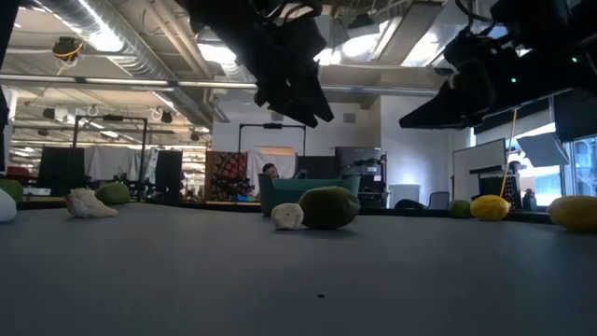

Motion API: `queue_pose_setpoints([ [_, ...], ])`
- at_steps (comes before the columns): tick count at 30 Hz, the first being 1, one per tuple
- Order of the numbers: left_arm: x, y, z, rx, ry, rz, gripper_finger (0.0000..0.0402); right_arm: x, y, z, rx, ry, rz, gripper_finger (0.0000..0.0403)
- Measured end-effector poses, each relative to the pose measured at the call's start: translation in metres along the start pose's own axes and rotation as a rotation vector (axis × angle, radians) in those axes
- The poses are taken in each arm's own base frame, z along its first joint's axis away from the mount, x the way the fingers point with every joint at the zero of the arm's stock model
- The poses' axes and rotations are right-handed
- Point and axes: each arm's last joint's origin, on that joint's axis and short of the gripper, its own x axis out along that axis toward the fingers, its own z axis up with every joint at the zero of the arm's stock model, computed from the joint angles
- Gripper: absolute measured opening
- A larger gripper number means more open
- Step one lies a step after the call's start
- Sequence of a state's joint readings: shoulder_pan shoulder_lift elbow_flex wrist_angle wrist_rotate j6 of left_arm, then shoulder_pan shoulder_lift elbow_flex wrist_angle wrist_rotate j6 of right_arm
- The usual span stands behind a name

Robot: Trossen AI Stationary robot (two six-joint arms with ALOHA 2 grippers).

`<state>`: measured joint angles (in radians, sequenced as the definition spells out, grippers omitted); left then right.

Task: Sort produce into baskets
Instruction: Put the green lemon into the green bin

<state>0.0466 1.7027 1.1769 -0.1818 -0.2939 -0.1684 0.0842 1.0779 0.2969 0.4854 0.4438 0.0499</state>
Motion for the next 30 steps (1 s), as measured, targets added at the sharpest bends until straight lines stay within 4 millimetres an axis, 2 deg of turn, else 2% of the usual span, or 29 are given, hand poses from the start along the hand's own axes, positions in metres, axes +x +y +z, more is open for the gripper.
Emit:
queue_pose_setpoints([
  [6, 0.003, -0.006, -0.011, -0.008, -0.013, -0.016, 0.0255, 0.007, -0.01, 0.027, -0.087, 0.178, -0.223, 0.0192],
  [10, 0.004, -0.005, -0.015, -0.019, 0.003, -0.012, 0.0255, 0.008, -0.028, 0.051, -0.11, 0.286, -0.386, 0.0267],
  [13, 0.003, -0.006, -0.017, -0.015, 0.021, -0.01, 0.0255, 0.008, -0.045, 0.063, -0.115, 0.36, -0.452, 0.0305],
  [18, 0.003, -0.006, -0.017, -0.007, 0.019, -0.011, 0.0255, 0.005, -0.075, 0.079, -0.107, 0.453, -0.54, 0.0326],
  [23, 0.003, -0.006, -0.017, 0.007, 0.021, -0.01, 0.0255, 0.006, -0.102, 0.093, -0.055, 0.486, -0.512, 0.0327],
  [30, 0.003, -0.006, -0.017, 0.015, 0.024, -0.01, 0.0255, 0.012, -0.136, 0.098, -0.047, 0.695, -0.556, 0.0327],
])
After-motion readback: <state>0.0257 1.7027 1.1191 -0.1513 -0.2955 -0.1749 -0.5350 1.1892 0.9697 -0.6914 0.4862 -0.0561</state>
